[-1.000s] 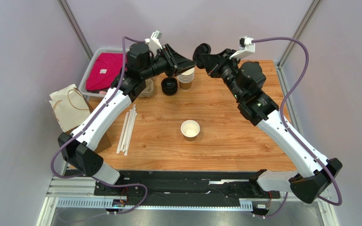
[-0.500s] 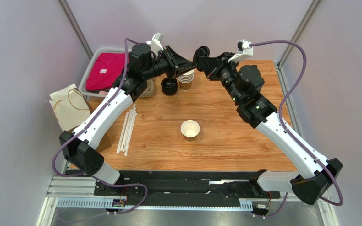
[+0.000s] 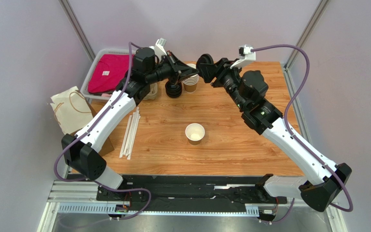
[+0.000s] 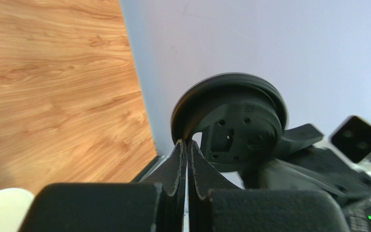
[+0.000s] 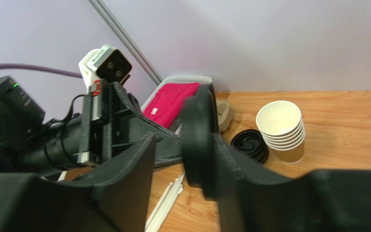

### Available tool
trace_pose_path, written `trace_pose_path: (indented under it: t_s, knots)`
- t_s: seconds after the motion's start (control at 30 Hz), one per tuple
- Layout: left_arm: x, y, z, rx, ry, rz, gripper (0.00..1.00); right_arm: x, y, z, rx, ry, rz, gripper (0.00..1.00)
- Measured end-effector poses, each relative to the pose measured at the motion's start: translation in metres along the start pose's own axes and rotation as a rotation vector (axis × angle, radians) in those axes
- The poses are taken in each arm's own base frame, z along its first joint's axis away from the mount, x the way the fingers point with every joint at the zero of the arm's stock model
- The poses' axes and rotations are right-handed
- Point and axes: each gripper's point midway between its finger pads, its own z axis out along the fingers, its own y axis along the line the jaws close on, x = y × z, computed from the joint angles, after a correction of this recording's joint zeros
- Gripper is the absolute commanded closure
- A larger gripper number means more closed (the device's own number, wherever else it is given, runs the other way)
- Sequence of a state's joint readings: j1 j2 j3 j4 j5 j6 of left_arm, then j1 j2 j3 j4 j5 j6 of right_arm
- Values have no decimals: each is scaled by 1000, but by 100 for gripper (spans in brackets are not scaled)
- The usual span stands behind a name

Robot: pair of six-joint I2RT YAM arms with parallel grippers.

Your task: Pack the takeout coffee

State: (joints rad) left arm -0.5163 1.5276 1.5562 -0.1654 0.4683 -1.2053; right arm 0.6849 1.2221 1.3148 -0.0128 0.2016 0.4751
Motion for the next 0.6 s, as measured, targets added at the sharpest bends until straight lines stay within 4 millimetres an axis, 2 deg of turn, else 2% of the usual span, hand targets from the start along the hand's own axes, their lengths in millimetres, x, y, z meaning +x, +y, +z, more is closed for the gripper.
trace_pose_path:
  t_s: [0.1, 0.17, 0.37, 0.43, 0.53, 0.6]
  knots:
    - [1, 21, -2, -52, 16, 22, 100, 0, 5, -4, -15, 4, -1, 22]
    - [3, 34, -5, -85, 32, 45, 100, -4, 7, -12, -21, 6, -14, 20]
    - [22, 76, -27, -215, 142, 241, 100, -27, 7, -49, -39, -9, -132, 10]
    - [35, 93, -39, -278, 224, 336, 100, -30, 9, -65, -69, 8, -210, 0]
    - [44, 112, -51, -361, 333, 481, 100, -17, 9, -90, -147, 85, -353, 0]
    - [48, 124, -57, -410, 397, 565, 100, 8, 10, -110, -243, 178, -431, 0]
